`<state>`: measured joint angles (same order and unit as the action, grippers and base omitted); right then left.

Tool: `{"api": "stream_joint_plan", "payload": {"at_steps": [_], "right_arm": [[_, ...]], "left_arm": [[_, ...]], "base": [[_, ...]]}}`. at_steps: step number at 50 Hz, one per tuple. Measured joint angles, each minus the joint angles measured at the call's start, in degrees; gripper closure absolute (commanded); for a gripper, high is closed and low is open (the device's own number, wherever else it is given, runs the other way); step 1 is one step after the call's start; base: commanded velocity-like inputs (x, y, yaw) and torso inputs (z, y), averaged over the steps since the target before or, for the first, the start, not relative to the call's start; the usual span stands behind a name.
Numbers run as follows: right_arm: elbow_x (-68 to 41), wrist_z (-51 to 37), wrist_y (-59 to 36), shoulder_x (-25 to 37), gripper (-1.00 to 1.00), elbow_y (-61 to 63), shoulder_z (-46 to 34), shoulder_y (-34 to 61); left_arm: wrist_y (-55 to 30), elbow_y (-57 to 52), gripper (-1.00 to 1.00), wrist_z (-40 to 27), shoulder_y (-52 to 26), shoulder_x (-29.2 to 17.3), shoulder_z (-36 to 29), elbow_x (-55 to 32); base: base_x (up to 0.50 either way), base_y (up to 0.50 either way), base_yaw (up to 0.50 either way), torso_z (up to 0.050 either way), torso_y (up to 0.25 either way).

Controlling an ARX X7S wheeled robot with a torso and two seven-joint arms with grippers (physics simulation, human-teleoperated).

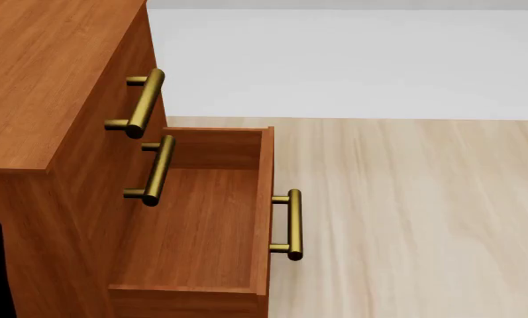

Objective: Put the wine bottle in the bottom drawer of the cabinet.

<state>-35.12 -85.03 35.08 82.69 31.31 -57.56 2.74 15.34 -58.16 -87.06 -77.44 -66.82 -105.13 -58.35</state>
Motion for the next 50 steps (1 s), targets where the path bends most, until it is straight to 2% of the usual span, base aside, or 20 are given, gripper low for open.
{"api": "stream_joint_plan", "payload": {"at_steps": [50], "right_arm": [[-7.2, 12.0, -2.8, -12.1, -1.00, -14.0, -0.2, 1.9]], "left_arm": [[-0.1, 1.1, -1.00, 0.9, 2.1, -0.5, 1.6, 0.1]], "base": [[0.00, 0.00, 0.00, 0.000, 0.000]]}}
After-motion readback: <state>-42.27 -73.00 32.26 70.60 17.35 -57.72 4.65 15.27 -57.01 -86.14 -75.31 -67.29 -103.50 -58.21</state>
